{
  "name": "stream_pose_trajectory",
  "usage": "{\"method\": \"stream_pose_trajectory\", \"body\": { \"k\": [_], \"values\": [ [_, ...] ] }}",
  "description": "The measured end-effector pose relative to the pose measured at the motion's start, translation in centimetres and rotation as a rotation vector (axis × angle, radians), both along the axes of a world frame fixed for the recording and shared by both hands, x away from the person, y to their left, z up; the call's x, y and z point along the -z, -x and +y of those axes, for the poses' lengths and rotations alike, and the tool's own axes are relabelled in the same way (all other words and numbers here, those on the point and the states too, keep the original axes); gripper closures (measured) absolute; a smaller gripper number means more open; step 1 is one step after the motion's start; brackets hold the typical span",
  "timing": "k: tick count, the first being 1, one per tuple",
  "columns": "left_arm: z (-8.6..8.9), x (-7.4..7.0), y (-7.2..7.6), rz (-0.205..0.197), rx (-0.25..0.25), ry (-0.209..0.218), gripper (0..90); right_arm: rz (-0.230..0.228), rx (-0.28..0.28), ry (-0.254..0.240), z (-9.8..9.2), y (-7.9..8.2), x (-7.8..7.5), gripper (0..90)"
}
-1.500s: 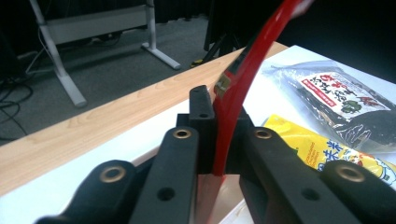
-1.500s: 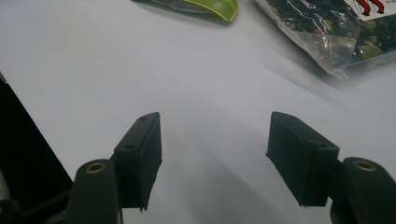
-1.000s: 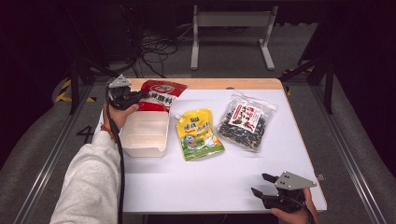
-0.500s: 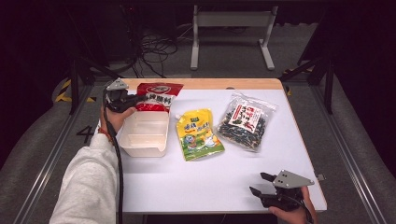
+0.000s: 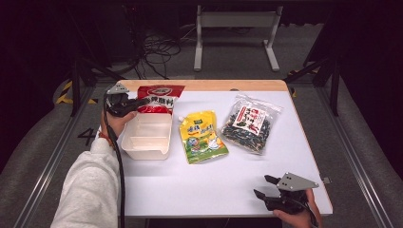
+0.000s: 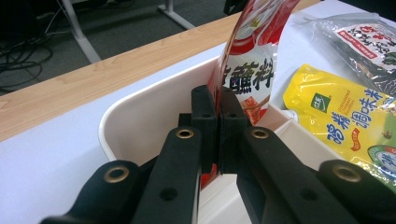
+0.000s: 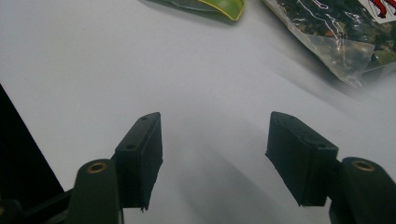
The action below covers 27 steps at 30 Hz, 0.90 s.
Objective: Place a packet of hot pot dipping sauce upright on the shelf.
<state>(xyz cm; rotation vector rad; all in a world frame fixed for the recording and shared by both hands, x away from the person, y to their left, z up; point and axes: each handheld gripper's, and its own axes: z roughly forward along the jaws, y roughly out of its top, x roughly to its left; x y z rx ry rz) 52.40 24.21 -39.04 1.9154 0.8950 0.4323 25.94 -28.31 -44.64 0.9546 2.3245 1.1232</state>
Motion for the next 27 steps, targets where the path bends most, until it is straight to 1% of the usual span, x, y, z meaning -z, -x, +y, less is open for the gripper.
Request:
{"method": "stream_pose_trajectory", "body": {
  "k": [3,4,6,7,12,13,16,18,21,23,25,26,27],
  "values": [
    [0.0,0.0,0.1,0.006,-0.010,-0.001,87.3,-0.001,0.002,0.001,0.0,0.0,0.0,35.9],
    [0.1,0.0,0.1,-0.001,-0.012,-0.006,86.9,0.000,0.002,0.002,0.0,0.0,0.0,35.9],
    [0.2,-0.1,0.3,0.002,-0.023,-0.004,84.9,-0.001,0.003,0.002,0.0,0.0,0.0,35.9],
    [0.3,-0.2,0.4,-0.003,-0.024,-0.013,84.3,-0.002,0.002,0.003,0.0,0.0,-0.1,35.9],
    [0.8,-0.5,1.0,-0.021,-0.047,-0.017,81.5,-0.003,0.001,0.001,0.1,-0.2,-0.1,35.9],
    [0.9,-0.6,1.1,-0.020,-0.047,-0.011,81.0,-0.004,0.000,0.001,0.1,-0.2,-0.1,36.0],
    [1.2,-0.8,1.8,-0.035,-0.056,-0.016,79.3,-0.005,-0.004,-0.001,0.2,-0.3,-0.2,35.9],
    [1.4,-1.0,2.3,-0.044,-0.063,-0.012,78.1,-0.004,-0.008,-0.002,0.3,-0.4,-0.2,35.9],
    [1.5,-1.2,3.2,-0.057,-0.061,-0.016,74.0,-0.005,-0.013,-0.003,0.4,-0.5,-0.3,35.9],
    [1.5,-1.5,3.9,-0.072,-0.064,-0.027,69.9,-0.006,-0.016,-0.002,0.5,-0.6,-0.3,35.9],
    [1.6,-1.7,4.7,-0.080,-0.056,-0.023,67.9,-0.006,-0.020,-0.003,0.6,-0.7,-0.3,35.9],
    [1.6,-1.7,4.7,-0.080,-0.056,-0.023,66.7,-0.006,-0.020,-0.003,0.6,-0.7,-0.3,35.9],
    [1.5,-1.8,5.1,-0.087,-0.056,-0.028,66.7,-0.006,-0.021,-0.003,0.6,-0.8,-0.3,35.9]
  ]
}}
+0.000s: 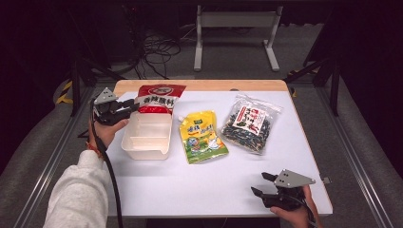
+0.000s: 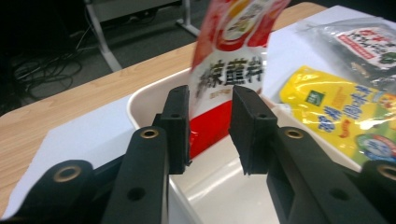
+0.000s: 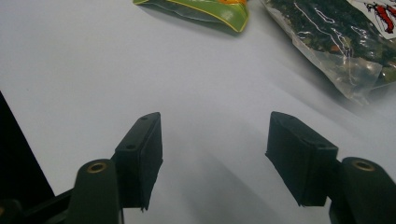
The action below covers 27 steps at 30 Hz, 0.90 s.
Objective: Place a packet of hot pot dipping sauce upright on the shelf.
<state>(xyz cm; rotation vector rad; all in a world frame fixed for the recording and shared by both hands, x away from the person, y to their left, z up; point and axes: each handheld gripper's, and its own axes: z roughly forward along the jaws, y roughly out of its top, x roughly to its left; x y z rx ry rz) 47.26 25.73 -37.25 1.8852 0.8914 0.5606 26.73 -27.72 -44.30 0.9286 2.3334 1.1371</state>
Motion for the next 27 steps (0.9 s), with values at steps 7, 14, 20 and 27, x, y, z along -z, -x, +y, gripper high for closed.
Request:
{"method": "stream_pose_trajectory", "body": {
  "k": [7,14,20,27],
  "values": [
    [-0.4,-0.3,2.9,-0.038,0.017,0.002,55.8,0.004,-0.013,-0.006,0.2,-0.4,0.0,35.9],
    [-1.3,-0.7,5.7,-0.073,0.023,-0.003,40.9,0.005,-0.020,-0.010,0.4,-0.7,-0.2,35.8],
    [-2.1,-0.8,8.4,-0.083,0.042,0.010,30.5,0.000,-0.022,-0.017,0.3,-0.9,-0.4,35.4],
    [-3.2,0.1,11.8,-0.090,0.097,-0.052,25.1,-0.006,-0.013,-0.028,0.2,-1.2,-0.7,35.0]
  ]
}}
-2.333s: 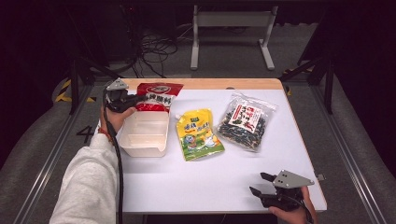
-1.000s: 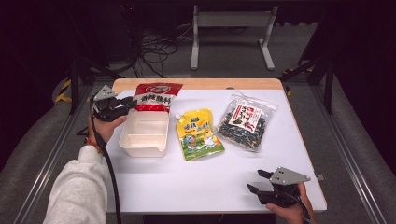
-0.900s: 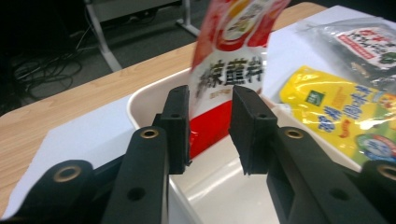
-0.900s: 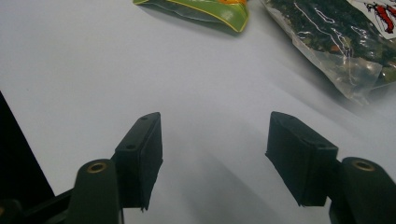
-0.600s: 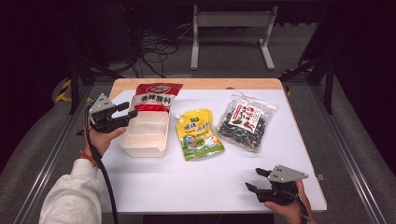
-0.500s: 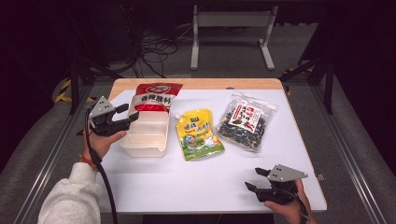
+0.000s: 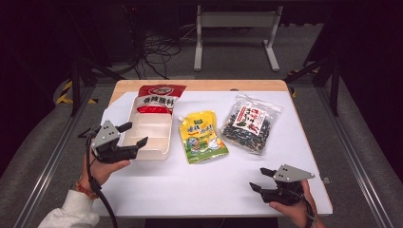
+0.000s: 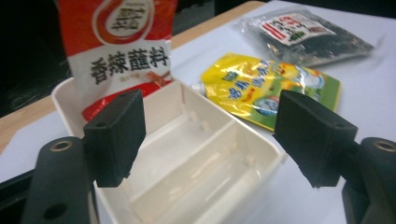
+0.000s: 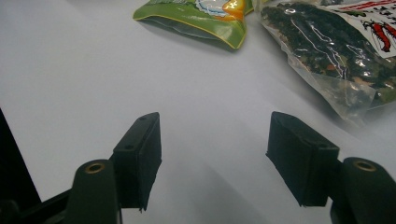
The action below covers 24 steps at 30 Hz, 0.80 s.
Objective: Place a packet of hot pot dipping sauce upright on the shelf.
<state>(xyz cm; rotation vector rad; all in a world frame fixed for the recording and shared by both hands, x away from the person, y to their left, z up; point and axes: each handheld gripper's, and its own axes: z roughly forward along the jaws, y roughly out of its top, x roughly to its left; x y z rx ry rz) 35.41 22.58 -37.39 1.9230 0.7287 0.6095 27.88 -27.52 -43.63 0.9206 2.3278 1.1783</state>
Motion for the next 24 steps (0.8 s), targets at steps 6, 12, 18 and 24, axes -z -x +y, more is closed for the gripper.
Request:
{"method": "stream_pose_trajectory", "body": {
  "k": [6,12,18,24],
  "values": [
    [-0.6,1.2,1.8,0.041,0.039,-0.002,22.8,0.003,0.006,-0.001,0.2,-0.2,0.0,35.5],
    [-1.5,2.8,3.4,0.077,0.086,-0.031,21.9,-0.002,0.000,-0.002,0.5,-0.5,-0.1,36.2],
    [-2.0,4.3,4.5,0.114,0.115,-0.057,20.4,0.002,0.004,-0.021,0.7,-0.8,-0.3,40.1],
    [-2.6,6.9,5.1,0.187,0.140,-0.093,19.0,0.009,-0.008,-0.033,1.6,-1.6,-0.4,49.9]
  ]
}}
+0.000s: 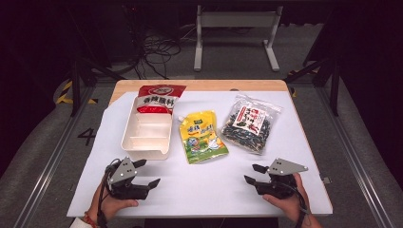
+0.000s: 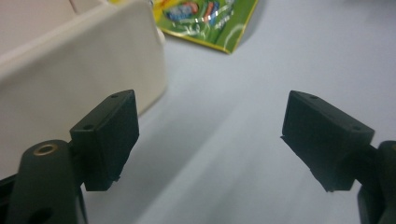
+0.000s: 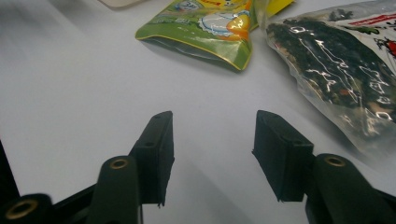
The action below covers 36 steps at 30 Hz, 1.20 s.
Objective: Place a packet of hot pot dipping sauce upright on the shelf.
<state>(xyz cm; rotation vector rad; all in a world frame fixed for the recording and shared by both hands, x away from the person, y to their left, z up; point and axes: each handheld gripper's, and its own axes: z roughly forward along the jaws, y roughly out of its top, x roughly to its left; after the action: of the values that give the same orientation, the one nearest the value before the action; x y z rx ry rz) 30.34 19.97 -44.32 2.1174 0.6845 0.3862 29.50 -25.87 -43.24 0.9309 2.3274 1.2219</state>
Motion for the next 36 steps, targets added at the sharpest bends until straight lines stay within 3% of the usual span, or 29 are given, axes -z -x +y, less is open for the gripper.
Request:
{"method": "stream_pose_trajectory", "body": {
  "k": [7,16,20,28,36],
  "values": [
    [-0.8,0.8,-0.3,0.015,0.020,-0.027,18.8,-0.003,-0.027,-0.001,2.3,-1.9,0.1,57.5],
    [-1.1,1.1,-0.4,0.029,0.031,-0.035,18.6,-0.007,0.003,-0.011,4.7,-5.4,0.3,64.9],
    [-1.1,1.1,-0.4,0.030,0.031,-0.024,18.6,0.002,0.034,-0.012,5.6,-6.8,0.8,63.4],
    [-1.1,1.2,0.1,0.028,0.029,-0.029,18.6,0.046,0.093,-0.003,6.4,-9.1,1.8,50.8],
    [-1.0,1.3,0.4,0.036,0.032,-0.029,18.6,0.097,0.067,0.001,7.3,-10.2,2.5,42.7]
  ]
}}
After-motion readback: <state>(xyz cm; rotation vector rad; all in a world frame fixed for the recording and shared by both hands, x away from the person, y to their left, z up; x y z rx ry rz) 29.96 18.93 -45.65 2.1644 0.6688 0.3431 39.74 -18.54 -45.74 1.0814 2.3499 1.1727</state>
